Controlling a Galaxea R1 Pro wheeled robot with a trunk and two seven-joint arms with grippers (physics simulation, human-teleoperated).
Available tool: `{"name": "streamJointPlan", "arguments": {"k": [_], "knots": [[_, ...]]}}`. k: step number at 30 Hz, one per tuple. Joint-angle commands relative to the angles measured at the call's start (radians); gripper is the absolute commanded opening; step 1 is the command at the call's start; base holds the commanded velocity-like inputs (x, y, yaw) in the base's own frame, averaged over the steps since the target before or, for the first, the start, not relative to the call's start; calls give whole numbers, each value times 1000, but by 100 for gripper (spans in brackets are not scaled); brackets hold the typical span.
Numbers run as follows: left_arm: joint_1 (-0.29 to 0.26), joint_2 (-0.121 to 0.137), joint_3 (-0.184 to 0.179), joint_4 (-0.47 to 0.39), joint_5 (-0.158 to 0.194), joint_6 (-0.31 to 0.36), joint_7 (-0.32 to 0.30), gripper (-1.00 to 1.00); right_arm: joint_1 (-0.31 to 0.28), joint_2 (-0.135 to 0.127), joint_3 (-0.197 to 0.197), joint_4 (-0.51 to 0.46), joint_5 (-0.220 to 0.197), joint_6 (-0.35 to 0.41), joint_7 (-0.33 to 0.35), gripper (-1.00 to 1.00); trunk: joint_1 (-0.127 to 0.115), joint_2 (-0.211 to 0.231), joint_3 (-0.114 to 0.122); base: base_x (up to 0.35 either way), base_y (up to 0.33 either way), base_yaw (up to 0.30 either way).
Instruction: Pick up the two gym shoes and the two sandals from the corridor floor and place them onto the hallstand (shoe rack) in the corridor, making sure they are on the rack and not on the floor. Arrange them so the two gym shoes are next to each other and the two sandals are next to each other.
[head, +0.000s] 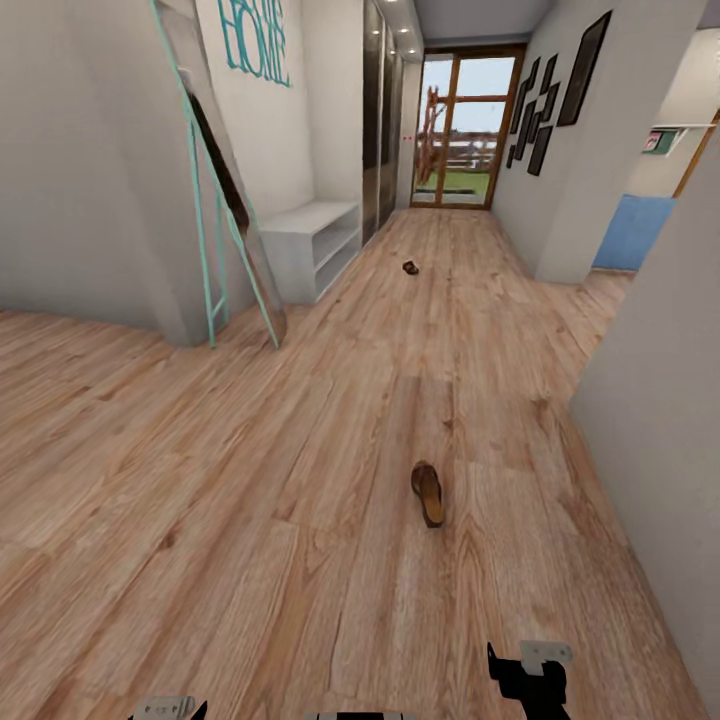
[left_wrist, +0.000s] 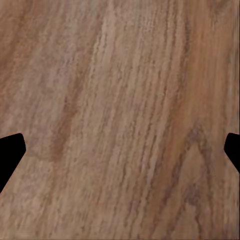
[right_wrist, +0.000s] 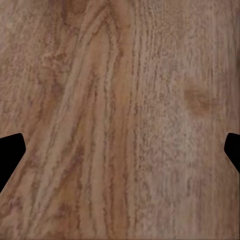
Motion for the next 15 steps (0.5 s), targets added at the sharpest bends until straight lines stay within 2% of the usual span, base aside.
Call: {"name": "streamJointPlan", "arguments": {"k": [1,15], "knots": [[-1,0,8,1,-2,-2,-8,100,-1,0,-7,1,11,-2,-4,100,0,0,-1,286,-204,-15],[-1,0,8,-1,0,-2,-8,100,-1,0,-7,1,11,-2,-4,100,0,0,-1,285,-205,-4]]}}
